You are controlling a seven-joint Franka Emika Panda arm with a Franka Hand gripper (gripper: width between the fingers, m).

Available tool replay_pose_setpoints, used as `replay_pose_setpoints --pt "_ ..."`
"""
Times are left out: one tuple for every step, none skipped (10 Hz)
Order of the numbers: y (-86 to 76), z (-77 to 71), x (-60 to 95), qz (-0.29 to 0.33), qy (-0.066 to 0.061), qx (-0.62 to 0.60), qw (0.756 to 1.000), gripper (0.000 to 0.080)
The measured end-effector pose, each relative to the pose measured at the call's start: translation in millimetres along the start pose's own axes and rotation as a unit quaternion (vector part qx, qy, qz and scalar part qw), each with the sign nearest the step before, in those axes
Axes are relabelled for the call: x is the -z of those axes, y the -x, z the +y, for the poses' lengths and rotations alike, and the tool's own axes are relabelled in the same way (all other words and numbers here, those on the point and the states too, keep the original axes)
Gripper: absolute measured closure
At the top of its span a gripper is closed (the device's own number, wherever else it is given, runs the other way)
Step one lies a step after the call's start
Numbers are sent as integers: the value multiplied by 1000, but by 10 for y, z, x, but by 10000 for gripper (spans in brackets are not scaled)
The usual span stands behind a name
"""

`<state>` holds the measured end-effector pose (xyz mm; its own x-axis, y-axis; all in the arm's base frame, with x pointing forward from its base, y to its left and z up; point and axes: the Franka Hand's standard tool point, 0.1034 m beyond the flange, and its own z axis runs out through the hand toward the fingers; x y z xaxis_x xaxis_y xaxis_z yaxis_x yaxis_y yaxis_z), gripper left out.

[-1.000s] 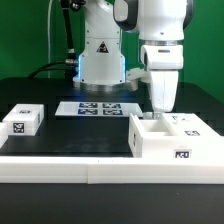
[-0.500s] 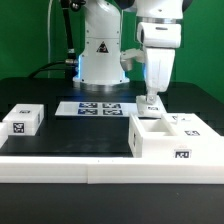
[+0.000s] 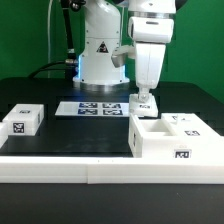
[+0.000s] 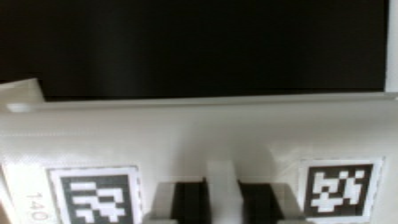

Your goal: Assemble cabinet

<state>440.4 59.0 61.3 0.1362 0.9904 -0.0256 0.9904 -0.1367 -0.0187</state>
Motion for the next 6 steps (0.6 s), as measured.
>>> replay_pose_setpoints --pt "-9 51 15 0 1 -1 1000 731" --pt "-17 83 23 1 3 -1 1000 731" --pt "-23 108 28 1 5 -1 1000 731" --pt "-28 126 28 2 6 -2 1000 729" --pt "-30 128 24 2 5 -4 1000 729" --pt "-30 127 23 2 5 -4 1000 729"
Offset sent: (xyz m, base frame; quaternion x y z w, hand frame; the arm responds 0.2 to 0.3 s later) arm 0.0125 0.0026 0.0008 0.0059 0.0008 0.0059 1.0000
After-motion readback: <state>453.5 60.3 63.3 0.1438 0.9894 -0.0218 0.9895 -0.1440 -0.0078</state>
